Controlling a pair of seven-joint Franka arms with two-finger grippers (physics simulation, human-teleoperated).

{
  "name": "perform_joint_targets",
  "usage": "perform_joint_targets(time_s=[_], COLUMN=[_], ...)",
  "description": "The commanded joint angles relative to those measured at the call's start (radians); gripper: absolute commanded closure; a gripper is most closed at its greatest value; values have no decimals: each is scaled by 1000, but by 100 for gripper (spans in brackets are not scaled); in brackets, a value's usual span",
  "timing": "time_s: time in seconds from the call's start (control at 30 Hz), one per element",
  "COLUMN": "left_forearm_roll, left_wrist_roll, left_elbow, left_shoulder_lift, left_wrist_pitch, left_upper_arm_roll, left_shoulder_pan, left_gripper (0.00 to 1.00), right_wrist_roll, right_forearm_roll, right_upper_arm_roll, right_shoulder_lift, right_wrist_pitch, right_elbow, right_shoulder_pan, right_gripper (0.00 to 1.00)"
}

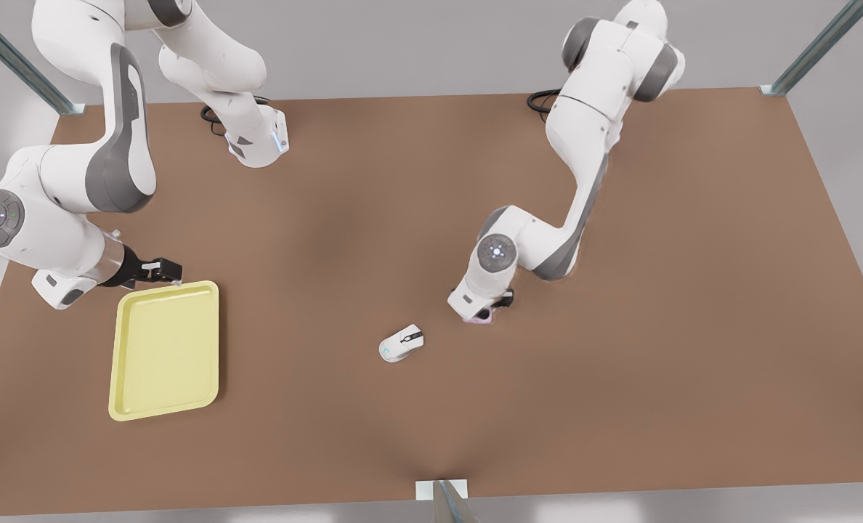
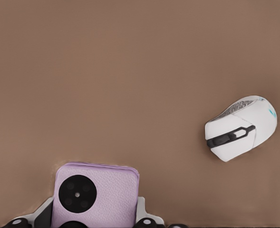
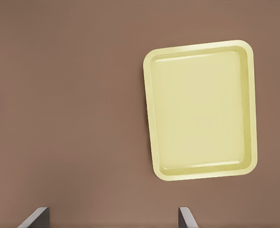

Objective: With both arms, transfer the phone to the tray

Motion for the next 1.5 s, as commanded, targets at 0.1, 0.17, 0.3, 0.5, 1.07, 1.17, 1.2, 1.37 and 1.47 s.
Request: perform_joint_targets(time_s=[0.1,0.17,0.3,0.5,1.07,1.17,1.2,1.37,1.47], left_forearm_roll=[-59,-87,-107,-116,5,-116,-121,-121,-122], left_wrist_roll=[-636,-659,-659,-646,549,538,547,552,550], left_elbow=[234,304,347,413,4,74,74,74,73], left_shoulder_lift=[135,188,263,348,-467,-436,-439,-427,-419], left_wrist_pitch=[-151,-129,-39,84,-771,-745,-746,-738,-738], left_upper_arm_roll=[-1,-1,-2,-2,-18,-24,-27,-27,-27], left_shoulder_pan=[-178,-209,-281,-295,471,471,471,456,456], left_gripper=[24,24,23,23,0,0,0,0,0], right_wrist_roll=[-2,-4,-11,-10,294,513,587,802,816], right_forearm_roll=[1,1,-2,-1,-104,-124,-124,-125,-124], right_upper_arm_roll=[0,0,0,0,292,293,293,293,293], right_shoulder_lift=[-1,-1,-1,4,161,252,283,382,396], right_wrist_pitch=[-1,-1,-24,-25,151,256,277,360,361], right_elbow=[1,-1,7,11,27,27,27,19,7], right_shoulder_pan=[0,-2,-15,-12,101,232,262,393,400], right_gripper=[0,0,0,0,0,0,0,0,0])
